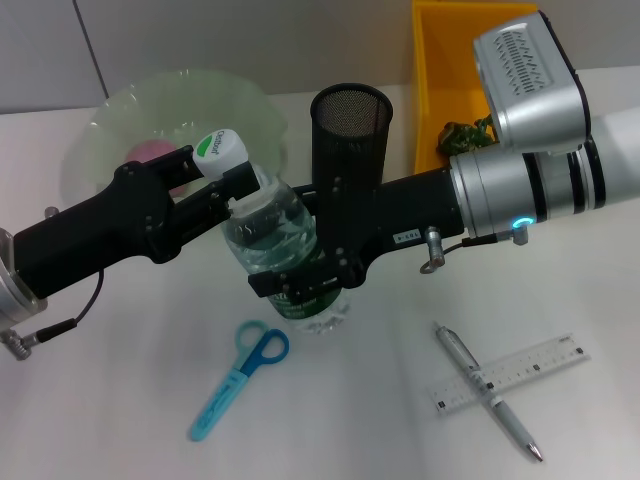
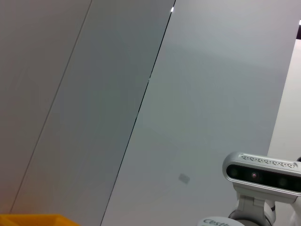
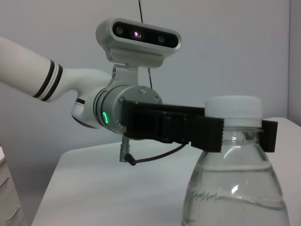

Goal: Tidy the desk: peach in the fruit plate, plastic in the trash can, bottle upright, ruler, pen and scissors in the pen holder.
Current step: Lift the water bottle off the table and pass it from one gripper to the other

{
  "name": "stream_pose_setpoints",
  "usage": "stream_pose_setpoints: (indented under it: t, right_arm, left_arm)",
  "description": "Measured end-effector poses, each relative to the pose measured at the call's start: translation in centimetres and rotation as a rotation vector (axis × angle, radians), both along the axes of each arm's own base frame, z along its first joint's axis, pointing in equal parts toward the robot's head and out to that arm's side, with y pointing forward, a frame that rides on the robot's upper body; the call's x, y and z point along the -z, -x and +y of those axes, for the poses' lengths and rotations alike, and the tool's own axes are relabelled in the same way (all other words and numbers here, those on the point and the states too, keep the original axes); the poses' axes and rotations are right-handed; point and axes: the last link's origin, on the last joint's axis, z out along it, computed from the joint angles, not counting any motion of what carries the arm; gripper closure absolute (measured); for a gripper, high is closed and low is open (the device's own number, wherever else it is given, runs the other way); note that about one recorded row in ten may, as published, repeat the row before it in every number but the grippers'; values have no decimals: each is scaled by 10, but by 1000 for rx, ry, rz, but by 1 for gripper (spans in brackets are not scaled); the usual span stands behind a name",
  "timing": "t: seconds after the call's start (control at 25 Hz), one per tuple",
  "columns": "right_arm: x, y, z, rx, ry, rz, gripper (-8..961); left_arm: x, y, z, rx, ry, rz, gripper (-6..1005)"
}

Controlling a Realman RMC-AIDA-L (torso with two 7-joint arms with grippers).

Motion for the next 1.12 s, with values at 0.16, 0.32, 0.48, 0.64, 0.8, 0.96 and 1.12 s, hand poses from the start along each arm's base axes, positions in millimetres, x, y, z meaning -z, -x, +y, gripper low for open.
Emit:
stream_pose_setpoints:
  t: [0.16,0.32,0.48,0.64,0.8,0.96,1.12]
  right_arm:
    - [-1,0,0,-5,-1,-8,165]
    - [-2,1,1,-8,-2,-14,162]
    - [-5,2,2,4,-1,-16,160]
    - [-7,3,5,23,-9,-20,158]
    - [-6,3,5,23,-10,-22,155]
    - [-4,4,6,16,-9,-36,153]
    - [0,5,7,7,-17,-61,140]
  left_arm:
    - [0,0,0,0,0,2,558]
    - [0,1,0,-2,0,2,559]
    - [0,1,0,-5,-2,2,559]
    - [-1,1,1,-5,-5,2,559]
    - [0,1,1,-6,-5,5,559]
    - [-1,0,2,-4,-9,8,559]
    - [-2,0,3,-4,-15,7,559]
